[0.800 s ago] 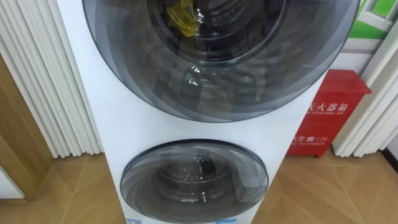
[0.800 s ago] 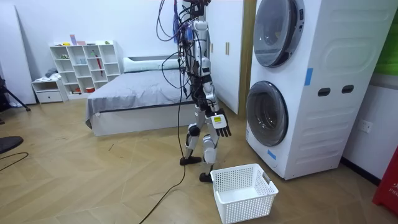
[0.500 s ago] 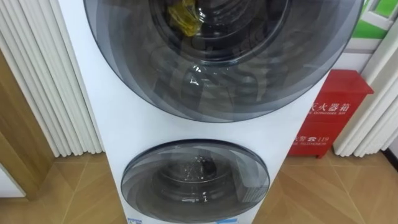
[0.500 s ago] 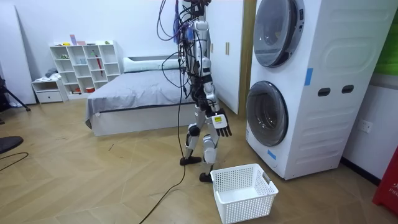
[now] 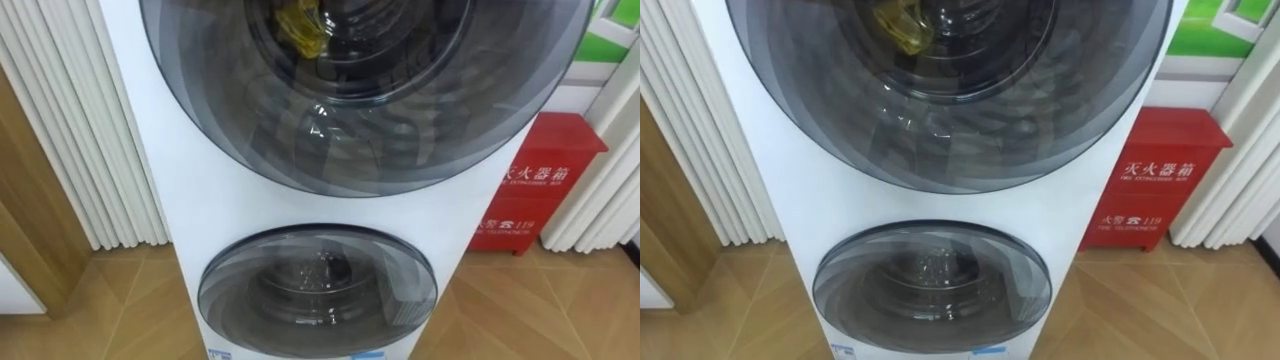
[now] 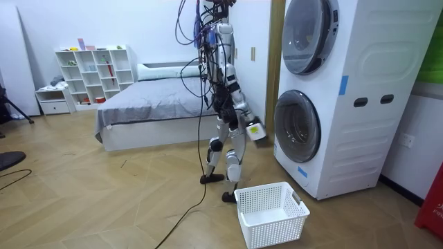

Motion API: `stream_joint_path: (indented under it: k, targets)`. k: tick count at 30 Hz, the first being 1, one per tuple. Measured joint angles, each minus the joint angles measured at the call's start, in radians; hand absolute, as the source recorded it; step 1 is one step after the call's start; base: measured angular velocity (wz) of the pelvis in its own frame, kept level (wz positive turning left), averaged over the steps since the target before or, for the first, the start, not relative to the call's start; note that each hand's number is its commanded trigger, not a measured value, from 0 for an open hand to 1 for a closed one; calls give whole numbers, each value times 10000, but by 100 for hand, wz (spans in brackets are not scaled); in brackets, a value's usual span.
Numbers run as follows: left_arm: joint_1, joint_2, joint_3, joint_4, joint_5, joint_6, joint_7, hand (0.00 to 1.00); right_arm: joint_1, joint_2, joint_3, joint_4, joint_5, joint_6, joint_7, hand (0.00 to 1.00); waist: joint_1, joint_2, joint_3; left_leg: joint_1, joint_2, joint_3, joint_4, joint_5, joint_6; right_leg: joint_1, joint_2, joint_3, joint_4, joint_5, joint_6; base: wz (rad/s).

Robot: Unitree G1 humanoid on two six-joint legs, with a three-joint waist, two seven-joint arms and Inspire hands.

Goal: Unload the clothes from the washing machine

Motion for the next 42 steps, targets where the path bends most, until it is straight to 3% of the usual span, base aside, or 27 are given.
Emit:
stream_joint_path:
  k: [5, 9, 13, 17, 23, 29, 36, 42]
  targets:
    - [60, 50, 84, -541, 405, 21, -11, 0, -331, -105, -208, -4478, -313, -177, -979, 0, -81, -33, 64, 1, 5, 88, 104, 2, -2, -30, -35, -5, 170, -96, -25, 1]
    - [219, 68, 88, -1008, 456, 133, -215, 0, -556, -384, -214, -6998, -789, -183, -1508, 0, 14, -213, 18, -6, 14, 268, 143, 4, -6, -63, -43, -20, 191, -131, -16, 0]
    - [412, 146, 68, -1063, 440, 381, -232, 0, -609, -499, -221, -7733, -1047, -133, -2027, 0, 102, -402, -111, 6, 12, 395, 155, 6, -4, -45, -70, -20, 218, -147, 12, 0]
    - [437, 187, 86, -1063, 458, 534, -209, 0, -792, -572, -289, -9198, -1109, 88, -2287, 0, 84, -397, -102, -18, -4, 385, 149, 7, -3, -124, -102, 1, 316, -149, 22, 0]
    - [519, 197, 82, -1013, 810, 535, -146, 0, -1727, -1041, -441, -10920, -1431, 114, -2518, 0, 82, -333, -65, -20, -1, 402, 151, 7, -3, -125, -99, 3, 328, -149, 18, 0]
    - [644, 202, 68, -932, 876, 537, -137, 0, -1881, -1164, -541, -11286, -1545, 114, -2679, 0, 84, -342, -70, -20, -2, 412, 121, 6, -3, -125, -101, 6, 346, -146, 11, 0]
    - [619, 211, 82, -941, 961, 530, -150, 0, -1883, -1196, -733, -12310, -1473, 117, -2980, 0, 112, -427, -149, -48, 21, 586, 13, 7, -8, -281, -27, 165, 353, -124, -23, -7]
    - [602, 207, 93, -939, 992, 528, -150, 0, -1883, -1198, -744, -12911, -1469, 117, -3049, 0, 107, -446, -169, 28, 32, 783, 143, 10, -5, -279, 9, 346, 361, -109, -39, -11]
